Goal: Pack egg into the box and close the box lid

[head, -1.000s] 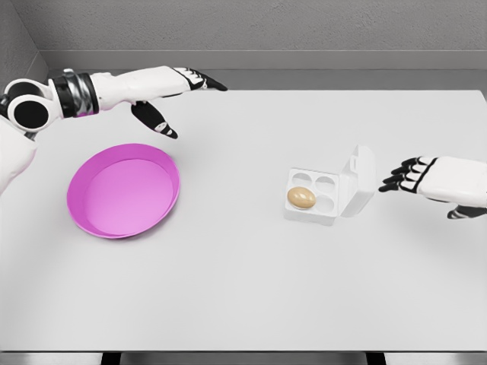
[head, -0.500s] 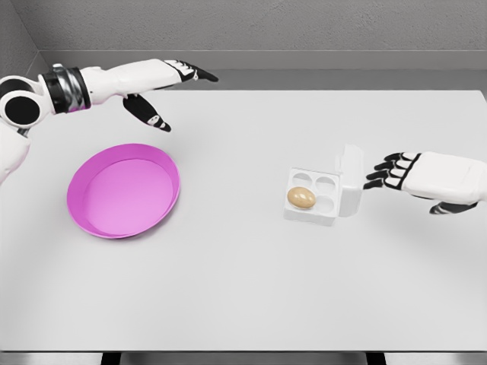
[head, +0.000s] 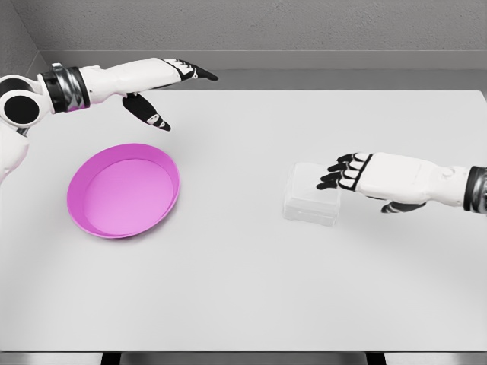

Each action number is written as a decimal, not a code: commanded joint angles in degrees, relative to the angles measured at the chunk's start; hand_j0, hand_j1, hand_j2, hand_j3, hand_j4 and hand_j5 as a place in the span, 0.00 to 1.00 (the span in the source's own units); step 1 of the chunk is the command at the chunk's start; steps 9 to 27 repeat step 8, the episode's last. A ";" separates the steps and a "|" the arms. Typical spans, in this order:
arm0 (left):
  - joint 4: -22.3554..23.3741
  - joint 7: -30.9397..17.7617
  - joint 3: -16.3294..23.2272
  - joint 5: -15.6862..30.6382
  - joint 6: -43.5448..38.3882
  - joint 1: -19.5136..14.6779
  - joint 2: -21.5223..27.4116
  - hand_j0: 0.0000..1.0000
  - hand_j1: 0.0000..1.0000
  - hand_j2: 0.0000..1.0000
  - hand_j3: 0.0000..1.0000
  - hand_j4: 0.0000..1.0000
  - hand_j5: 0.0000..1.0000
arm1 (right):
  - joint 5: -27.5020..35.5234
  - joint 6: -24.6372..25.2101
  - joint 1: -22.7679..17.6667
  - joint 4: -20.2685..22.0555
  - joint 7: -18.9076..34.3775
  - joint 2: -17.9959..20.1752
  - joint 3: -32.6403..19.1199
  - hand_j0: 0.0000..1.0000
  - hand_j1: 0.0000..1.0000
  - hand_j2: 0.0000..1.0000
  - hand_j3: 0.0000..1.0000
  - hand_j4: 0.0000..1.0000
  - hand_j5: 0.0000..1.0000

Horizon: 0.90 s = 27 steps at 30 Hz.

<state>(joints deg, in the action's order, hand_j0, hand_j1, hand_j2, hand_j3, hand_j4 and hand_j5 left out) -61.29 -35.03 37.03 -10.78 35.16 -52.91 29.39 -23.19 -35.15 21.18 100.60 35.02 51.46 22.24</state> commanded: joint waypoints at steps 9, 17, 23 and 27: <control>-0.15 0.03 -4.42 0.49 -0.16 2.11 -0.30 1.00 1.00 1.00 1.00 1.00 1.00 | 5.43 0.15 -1.76 -6.64 -0.02 0.22 -13.27 1.00 1.00 1.00 1.00 1.00 1.00; -0.15 0.03 -4.42 0.49 -0.16 2.11 -0.30 1.00 1.00 1.00 1.00 1.00 1.00 | 5.43 0.15 -1.76 -6.64 -0.02 0.22 -13.27 1.00 1.00 1.00 1.00 1.00 1.00; -0.15 0.03 -4.42 0.49 -0.16 2.11 -0.30 1.00 1.00 1.00 1.00 1.00 1.00 | 5.43 0.15 -1.76 -6.64 -0.02 0.22 -13.27 1.00 1.00 1.00 1.00 1.00 1.00; -0.15 0.03 -4.42 0.49 -0.16 2.11 -0.30 1.00 1.00 1.00 1.00 1.00 1.00 | 5.43 0.15 -1.76 -6.64 -0.02 0.22 -13.27 1.00 1.00 1.00 1.00 1.00 1.00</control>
